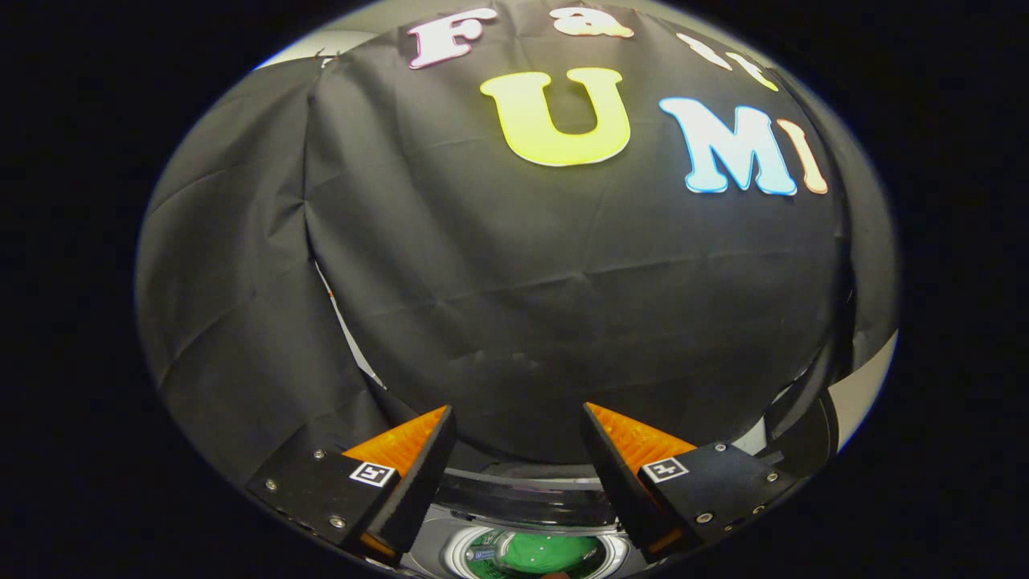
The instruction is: Put the clothes into the washing machine and then close the washing machine lid.
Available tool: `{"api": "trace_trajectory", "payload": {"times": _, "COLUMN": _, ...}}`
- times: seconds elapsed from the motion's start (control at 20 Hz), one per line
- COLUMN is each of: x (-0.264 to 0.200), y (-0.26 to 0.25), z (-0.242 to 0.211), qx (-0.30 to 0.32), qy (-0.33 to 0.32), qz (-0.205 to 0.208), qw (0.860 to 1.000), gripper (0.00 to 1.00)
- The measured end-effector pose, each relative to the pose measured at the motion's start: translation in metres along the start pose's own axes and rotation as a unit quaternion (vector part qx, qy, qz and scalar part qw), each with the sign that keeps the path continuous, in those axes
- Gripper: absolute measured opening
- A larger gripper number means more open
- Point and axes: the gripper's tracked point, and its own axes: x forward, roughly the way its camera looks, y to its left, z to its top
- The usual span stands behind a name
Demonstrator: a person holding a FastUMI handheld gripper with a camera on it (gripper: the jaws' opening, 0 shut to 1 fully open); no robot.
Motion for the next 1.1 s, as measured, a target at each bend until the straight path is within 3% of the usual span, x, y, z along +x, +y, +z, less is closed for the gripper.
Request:
{"api": "trace_trajectory", "payload": {"times": 0.45, "x": 0.026, "y": -0.012, "z": -0.034, "qx": -0.021, "qy": 0.081, "qz": -0.043, "qw": 0.996, "gripper": 0.96}}
{"api": "trace_trajectory", "payload": {"times": 1.1, "x": 0.025, "y": -0.013, "z": -0.034, "qx": -0.026, "qy": 0.080, "qz": -0.055, "qw": 0.995, "gripper": 0.96}}
